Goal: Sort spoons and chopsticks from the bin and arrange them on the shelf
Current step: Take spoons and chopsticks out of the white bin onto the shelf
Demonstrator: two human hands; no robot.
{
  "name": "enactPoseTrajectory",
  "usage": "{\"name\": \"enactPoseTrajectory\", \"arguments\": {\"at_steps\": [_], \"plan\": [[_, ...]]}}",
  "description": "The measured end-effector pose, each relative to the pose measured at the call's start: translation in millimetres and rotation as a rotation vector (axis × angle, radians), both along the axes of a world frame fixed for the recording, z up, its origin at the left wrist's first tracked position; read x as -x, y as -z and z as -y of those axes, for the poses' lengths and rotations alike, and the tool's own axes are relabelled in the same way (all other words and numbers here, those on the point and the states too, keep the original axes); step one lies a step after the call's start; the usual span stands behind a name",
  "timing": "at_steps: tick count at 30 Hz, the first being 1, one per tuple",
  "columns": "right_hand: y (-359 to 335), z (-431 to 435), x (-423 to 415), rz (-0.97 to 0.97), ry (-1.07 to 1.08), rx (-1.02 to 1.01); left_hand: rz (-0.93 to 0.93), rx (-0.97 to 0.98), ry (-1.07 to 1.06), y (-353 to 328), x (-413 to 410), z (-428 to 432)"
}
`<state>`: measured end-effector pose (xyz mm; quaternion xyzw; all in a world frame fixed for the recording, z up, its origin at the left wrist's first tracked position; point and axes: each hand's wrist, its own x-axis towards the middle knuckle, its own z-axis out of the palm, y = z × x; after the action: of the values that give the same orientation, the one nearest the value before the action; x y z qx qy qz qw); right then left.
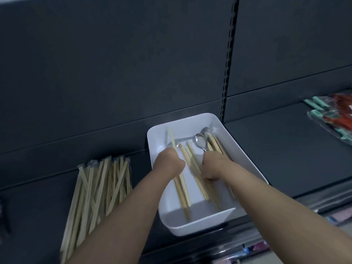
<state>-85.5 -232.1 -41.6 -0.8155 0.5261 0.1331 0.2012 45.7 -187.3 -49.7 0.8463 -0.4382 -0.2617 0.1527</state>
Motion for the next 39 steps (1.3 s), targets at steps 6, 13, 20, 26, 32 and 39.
{"name": "enactPoseTrajectory", "arguments": {"at_steps": [6,13,20,26,32,39], "plan": [[-18,11,34,0.138,0.083,0.054,0.045,-0.078,0.057,10,32,15],[-5,7,47,0.268,0.038,0.054,0.100,-0.075,-0.054,17,48,22],[-7,11,36,0.340,-0.046,0.027,-0.101,0.109,-0.259,-3,32,-1],[-30,-4,4,0.579,-0.065,0.055,-0.339,0.439,-0.495,-44,3,-24],[-49,-45,-55,0.749,-0.130,-0.028,-0.199,0.615,-0.719,-51,-64,-87],[-27,-101,-129,0.531,-0.268,-0.068,-0.002,0.231,-0.566,-20,-122,-153]]}}
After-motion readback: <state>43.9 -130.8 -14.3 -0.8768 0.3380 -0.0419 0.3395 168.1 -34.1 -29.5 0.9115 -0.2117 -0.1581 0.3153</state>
